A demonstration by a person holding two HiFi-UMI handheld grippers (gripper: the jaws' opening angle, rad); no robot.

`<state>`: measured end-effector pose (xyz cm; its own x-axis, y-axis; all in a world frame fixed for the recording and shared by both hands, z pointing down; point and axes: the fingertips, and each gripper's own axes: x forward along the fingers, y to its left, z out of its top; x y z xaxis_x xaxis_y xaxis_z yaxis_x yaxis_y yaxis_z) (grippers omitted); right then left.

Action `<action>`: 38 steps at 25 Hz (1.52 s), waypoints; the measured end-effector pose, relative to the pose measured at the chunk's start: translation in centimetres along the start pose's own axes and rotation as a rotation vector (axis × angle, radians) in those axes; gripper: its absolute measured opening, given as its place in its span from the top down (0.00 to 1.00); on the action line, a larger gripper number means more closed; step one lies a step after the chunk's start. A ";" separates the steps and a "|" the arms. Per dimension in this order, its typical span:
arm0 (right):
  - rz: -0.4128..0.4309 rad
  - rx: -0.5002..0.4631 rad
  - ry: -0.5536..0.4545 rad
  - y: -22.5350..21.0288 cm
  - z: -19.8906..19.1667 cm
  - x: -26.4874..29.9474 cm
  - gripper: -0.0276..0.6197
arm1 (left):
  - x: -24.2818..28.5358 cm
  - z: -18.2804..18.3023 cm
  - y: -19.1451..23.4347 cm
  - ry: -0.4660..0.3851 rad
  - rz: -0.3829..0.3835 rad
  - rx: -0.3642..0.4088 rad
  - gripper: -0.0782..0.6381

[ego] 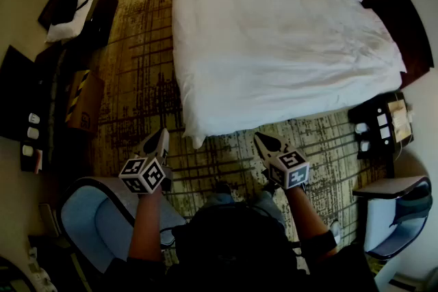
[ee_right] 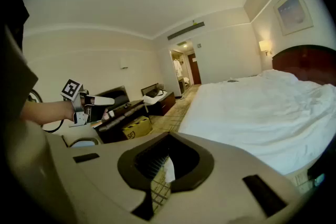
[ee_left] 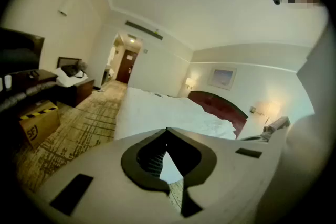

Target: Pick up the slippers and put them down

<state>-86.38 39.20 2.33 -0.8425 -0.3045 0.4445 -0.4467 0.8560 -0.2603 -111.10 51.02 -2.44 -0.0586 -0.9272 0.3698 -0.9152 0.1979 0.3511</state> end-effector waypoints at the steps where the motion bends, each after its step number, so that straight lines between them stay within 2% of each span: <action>1: -0.025 -0.002 -0.003 -1.0 -0.1 -0.6 0.95 | 0.7 -0.2 -0.9 0.005 -0.013 0.011 0.89; 7: -0.163 0.019 -0.024 -6.3 -0.7 -4.6 0.95 | 5.0 -0.7 -6.6 0.036 -0.094 0.075 0.89; 14: -0.340 0.085 -0.078 -10.4 -1.7 -9.7 0.95 | 9.3 -1.5 -12.9 0.048 -0.146 0.371 0.89; 20: -0.484 0.171 -0.106 -13.4 -5.0 -15.6 0.95 | 12.6 -4.2 -20.4 0.126 -0.335 0.386 0.89; 28: -0.614 0.268 -0.136 -17.5 -9.0 -23.4 0.95 | 15.6 -7.2 -29.6 0.182 -0.462 0.456 0.89; 38: -0.801 0.395 -0.184 -23.4 -15.2 -36.0 0.95 | 18.0 -13.2 -45.2 0.251 -0.662 0.537 0.89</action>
<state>-41.04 36.47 5.48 -0.2551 -0.8371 0.4840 -0.9610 0.1645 -0.2222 -65.55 29.58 -0.23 0.5805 -0.6888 0.4343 -0.7975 -0.5886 0.1325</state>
